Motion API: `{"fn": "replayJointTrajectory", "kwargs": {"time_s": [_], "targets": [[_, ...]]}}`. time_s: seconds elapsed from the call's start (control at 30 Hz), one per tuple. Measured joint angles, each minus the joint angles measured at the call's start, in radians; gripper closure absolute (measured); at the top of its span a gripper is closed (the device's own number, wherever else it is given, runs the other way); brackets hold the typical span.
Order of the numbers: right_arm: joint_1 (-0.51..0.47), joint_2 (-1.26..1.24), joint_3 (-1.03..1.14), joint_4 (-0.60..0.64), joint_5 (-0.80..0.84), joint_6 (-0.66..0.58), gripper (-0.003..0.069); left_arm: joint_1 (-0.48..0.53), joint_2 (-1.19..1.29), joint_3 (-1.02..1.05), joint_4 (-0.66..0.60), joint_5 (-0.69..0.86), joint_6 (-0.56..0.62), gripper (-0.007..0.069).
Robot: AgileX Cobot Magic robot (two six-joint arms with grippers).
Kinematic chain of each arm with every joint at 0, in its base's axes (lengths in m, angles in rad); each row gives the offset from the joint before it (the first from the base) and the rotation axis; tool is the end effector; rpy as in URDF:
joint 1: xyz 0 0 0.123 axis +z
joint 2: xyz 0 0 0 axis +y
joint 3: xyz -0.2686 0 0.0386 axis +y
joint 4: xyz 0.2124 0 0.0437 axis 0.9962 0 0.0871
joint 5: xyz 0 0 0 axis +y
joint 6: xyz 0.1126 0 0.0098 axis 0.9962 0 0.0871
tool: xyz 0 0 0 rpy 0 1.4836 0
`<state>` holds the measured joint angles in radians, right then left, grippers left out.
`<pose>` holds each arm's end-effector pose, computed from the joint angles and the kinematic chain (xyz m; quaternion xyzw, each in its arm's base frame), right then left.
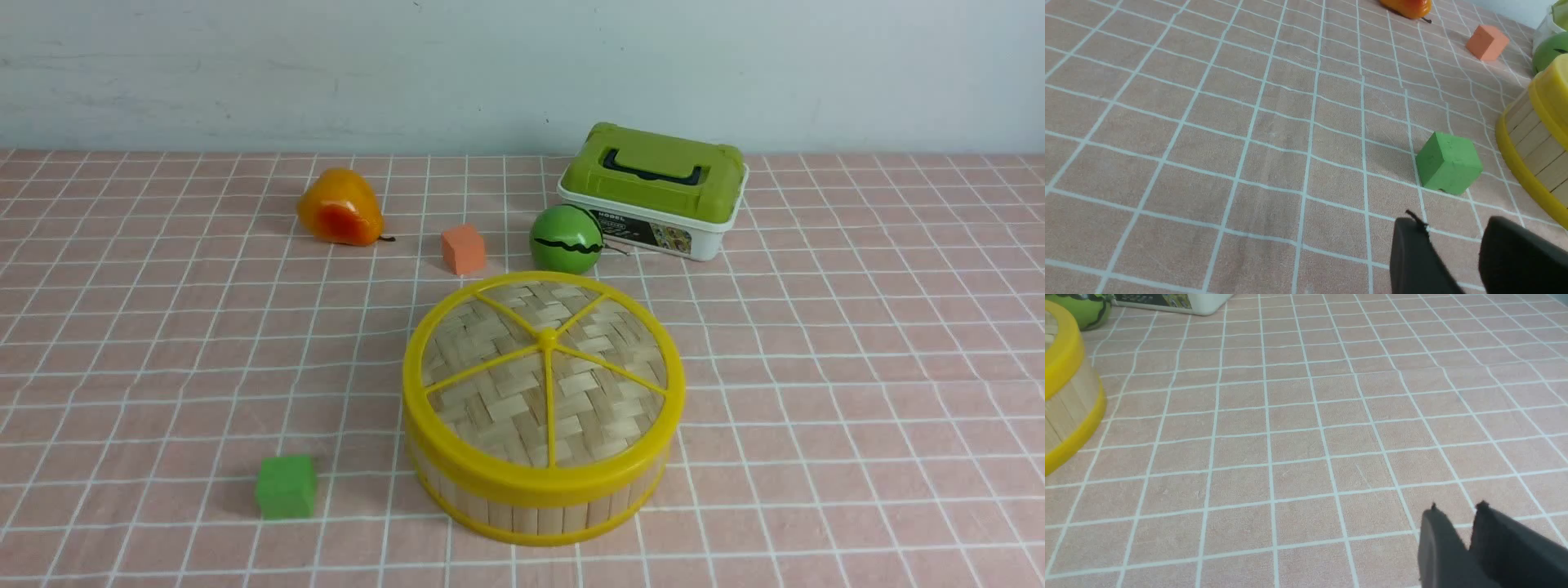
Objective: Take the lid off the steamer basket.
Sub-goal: Use the right arm to lift the lid of the steamer
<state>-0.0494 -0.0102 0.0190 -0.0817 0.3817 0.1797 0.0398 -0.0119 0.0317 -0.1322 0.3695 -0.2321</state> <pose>0.0514 -0.0060 0.1670 0.0706 0.8023 0.0039 0.5927 0.0522 -0.0033 0.1646 -0.1441 0.7915 -0.1122 0.5833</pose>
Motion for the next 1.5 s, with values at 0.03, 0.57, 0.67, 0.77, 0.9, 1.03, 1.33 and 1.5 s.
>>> {"fn": "replayJointTrajectory", "kwargs": {"time_s": [0.03,0.57,0.67,0.77,0.9,1.03,1.33,1.5], "targets": [[0.0,0.0,0.0,0.0,0.0,0.0,0.055,0.0,0.0,0.0,0.0,0.0,0.0,0.0386],[0.0,0.0,0.0,0.0,0.0,0.0,0.0531,0.0,0.0,0.0,0.0,0.0,0.0,0.0386],[0.0,0.0,0.0,0.0,0.0,0.0,0.0527,0.0,0.0,0.0,0.0,0.0,0.0,0.0386],[0.0,0.0,0.0,0.0,0.0,0.0,0.0524,0.0,0.0,0.0,0.0,0.0,0.0,0.0386],[0.0,0.0,0.0,0.0,0.0,0.0,0.0519,0.0,0.0,0.0,0.0,0.0,0.0,0.0386],[0.0,0.0,0.0,0.0,0.0,0.0,0.0516,0.0,0.0,0.0,0.001,0.0,0.0,0.0386],[0.0,0.0,0.0,0.039,0.0,0.014,0.0505,0.0,0.0,0.0,0.002,0.0,0.0,0.0386],[0.0,0.0,0.002,0.229,-0.024,0.124,0.0501,0.0,0.0,0.0,0.002,0.0,0.0,0.0386]]}}
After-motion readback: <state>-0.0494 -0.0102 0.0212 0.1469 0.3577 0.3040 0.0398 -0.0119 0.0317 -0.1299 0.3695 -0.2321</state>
